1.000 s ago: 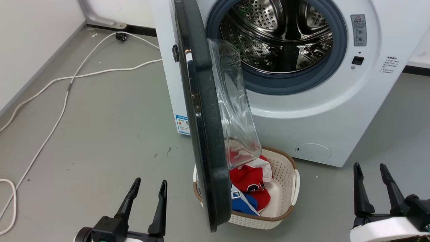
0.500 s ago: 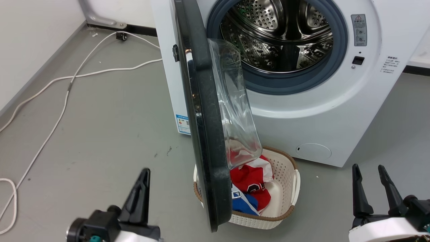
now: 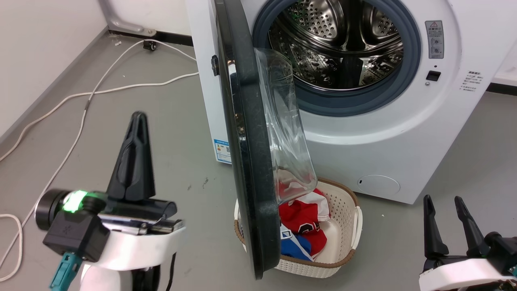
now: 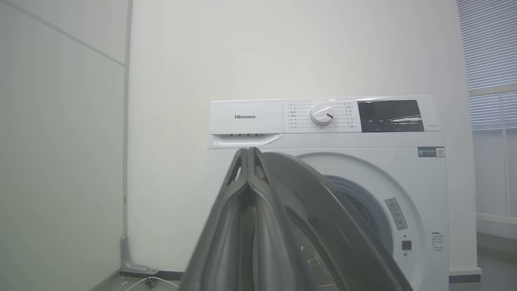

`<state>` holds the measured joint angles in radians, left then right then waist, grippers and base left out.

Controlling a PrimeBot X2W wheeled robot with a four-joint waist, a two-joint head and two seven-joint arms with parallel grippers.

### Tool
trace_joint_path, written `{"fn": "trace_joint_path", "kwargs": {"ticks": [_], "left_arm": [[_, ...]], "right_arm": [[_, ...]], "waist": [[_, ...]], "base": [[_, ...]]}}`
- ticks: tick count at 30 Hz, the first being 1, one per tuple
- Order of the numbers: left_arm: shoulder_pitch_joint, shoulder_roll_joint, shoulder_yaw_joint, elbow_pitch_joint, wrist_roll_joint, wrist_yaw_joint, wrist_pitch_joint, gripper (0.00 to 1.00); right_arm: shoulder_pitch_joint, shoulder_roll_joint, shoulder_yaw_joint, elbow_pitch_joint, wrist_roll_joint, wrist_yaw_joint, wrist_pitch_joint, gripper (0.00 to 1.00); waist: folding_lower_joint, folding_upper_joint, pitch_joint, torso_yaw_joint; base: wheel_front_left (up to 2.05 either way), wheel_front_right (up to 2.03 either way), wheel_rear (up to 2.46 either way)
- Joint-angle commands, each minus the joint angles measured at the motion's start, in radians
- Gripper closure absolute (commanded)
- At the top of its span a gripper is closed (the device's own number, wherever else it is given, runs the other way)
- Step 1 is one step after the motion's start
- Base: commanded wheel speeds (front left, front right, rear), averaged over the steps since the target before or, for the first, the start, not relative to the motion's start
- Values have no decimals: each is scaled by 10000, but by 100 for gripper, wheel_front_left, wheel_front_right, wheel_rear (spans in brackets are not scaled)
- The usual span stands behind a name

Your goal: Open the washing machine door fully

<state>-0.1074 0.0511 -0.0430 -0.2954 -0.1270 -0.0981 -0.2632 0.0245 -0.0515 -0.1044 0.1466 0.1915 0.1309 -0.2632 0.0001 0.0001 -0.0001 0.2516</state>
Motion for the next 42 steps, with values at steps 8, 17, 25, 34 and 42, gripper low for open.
{"fn": "trace_joint_path", "kwargs": {"ticks": [8,17,25,34,42], "left_arm": [[-615,-11,-1357,-183,402,-79,-24,100],[-167,51,-3635,911,325,-263,282,100],[240,124,-4911,1948,-25,-292,1048,100],[369,239,-5035,2734,15,-14,1434,100],[215,240,-4848,3176,-141,195,1350,100]], "right_arm": [[2,23,61,32,55,-3,-21,0],[3,24,-17,-9,27,-3,-21,0],[6,24,-21,41,116,-3,-21,0],[-52,24,-19,110,132,-3,-21,0],[2,24,-21,116,131,-3,-21,0]], "waist": [[-1,-1,-40,-91],[-1,-1,-47,-117],[-1,-1,2,-116],[-1,-1,64,-62],[-1,-1,101,193]], "base": [[0,0,0],[0,0,0],[0,0,0],[0,0,0],[0,0,0]]}}
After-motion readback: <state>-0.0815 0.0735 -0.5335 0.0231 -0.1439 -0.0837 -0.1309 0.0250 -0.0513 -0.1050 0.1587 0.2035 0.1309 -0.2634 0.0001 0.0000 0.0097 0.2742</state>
